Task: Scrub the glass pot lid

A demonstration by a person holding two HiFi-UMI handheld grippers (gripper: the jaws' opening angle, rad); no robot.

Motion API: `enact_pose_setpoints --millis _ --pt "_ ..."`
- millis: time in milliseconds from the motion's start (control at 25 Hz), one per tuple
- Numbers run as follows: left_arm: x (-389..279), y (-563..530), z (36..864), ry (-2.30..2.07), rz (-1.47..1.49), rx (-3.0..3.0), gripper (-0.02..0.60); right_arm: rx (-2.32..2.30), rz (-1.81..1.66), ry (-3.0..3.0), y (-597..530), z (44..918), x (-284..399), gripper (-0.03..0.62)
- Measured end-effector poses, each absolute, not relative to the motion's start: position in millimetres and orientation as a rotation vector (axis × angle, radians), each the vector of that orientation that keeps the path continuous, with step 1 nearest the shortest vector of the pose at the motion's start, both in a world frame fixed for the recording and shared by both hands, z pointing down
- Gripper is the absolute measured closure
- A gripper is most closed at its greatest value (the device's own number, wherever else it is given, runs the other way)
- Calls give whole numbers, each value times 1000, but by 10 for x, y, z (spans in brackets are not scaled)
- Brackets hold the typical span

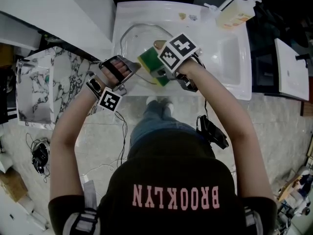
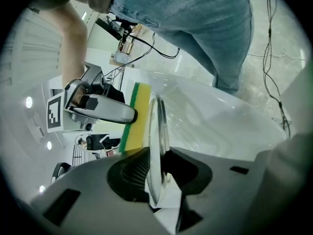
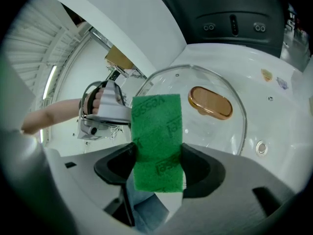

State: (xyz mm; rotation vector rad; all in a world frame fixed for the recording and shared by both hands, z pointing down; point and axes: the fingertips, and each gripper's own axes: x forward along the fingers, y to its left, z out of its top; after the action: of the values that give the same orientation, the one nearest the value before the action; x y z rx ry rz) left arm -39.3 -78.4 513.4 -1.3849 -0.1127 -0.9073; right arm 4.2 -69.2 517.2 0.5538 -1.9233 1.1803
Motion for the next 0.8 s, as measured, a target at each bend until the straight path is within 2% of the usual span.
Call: enact_pose_setpoints --millis 800 --pt "-370 -772 5115 -167 -889 -1401 479 376 894 -1928 -965 5765 1070 316"
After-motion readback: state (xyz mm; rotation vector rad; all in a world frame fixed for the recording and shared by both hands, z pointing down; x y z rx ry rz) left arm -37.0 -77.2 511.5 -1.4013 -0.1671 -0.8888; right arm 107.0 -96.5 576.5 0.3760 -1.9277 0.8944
